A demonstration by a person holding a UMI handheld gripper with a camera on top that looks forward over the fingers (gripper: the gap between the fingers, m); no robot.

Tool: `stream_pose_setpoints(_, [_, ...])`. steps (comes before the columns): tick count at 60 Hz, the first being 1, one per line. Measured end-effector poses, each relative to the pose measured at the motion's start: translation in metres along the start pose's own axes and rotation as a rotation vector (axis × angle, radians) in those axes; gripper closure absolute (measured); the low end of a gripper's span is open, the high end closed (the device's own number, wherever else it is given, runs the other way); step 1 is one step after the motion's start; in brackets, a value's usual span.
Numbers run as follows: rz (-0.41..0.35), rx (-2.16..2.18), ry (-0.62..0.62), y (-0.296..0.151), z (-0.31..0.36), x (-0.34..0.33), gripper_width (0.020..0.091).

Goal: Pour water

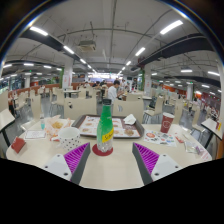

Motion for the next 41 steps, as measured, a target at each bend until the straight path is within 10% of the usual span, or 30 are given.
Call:
stream_pose_setpoints(20, [-0.07,-0.002,-0.056,0.036,-0.021,-0.186,0.0245])
stream_pose_setpoints(41, [-0.104,0.034,-0.144,0.051,-0.01,-0.234,0.0258])
Point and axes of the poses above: the point between the fingertips, and its own axes, seen from behind it with the camera up: z to the left, y down, x forward, the way the camera looks, the point moved 5 cm from there along -x, backward, against the way the camera looks, and after that the axes turned 11 degrees about y, right-handed, at the moved point
